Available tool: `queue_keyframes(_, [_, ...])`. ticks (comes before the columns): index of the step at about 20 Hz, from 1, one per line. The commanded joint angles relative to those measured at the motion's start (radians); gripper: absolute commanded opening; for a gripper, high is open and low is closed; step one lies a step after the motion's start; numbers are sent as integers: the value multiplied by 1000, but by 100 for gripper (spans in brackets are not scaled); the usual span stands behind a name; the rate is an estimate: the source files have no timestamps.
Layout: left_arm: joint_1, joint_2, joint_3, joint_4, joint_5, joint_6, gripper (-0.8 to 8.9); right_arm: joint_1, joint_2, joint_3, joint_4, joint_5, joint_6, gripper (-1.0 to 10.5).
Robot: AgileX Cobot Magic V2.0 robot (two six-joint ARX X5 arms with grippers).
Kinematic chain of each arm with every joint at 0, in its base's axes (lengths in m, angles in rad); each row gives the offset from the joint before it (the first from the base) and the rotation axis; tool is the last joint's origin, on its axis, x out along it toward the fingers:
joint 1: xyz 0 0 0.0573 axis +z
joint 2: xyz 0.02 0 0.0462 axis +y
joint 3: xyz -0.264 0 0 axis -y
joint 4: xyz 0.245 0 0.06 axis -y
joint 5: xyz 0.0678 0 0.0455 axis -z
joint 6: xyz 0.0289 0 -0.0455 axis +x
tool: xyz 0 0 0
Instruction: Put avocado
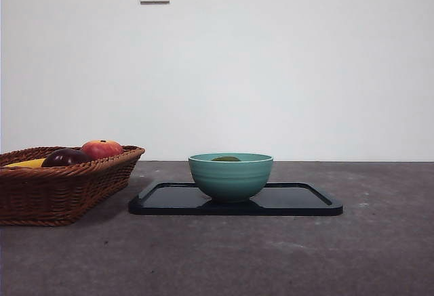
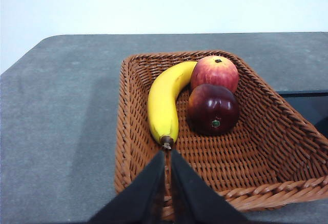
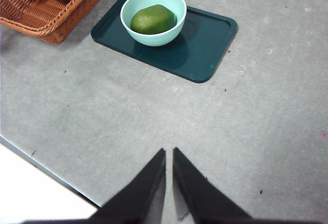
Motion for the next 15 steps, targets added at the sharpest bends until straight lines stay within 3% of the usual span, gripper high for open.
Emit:
queue_keyframes(1, [0, 0, -21, -15, -45, -24, 19, 9, 2, 8, 10, 2, 10, 18])
queue_keyframes(15, [-4, 0, -21, -13, -74, -64, 19, 9, 2, 8, 10, 2, 10, 18])
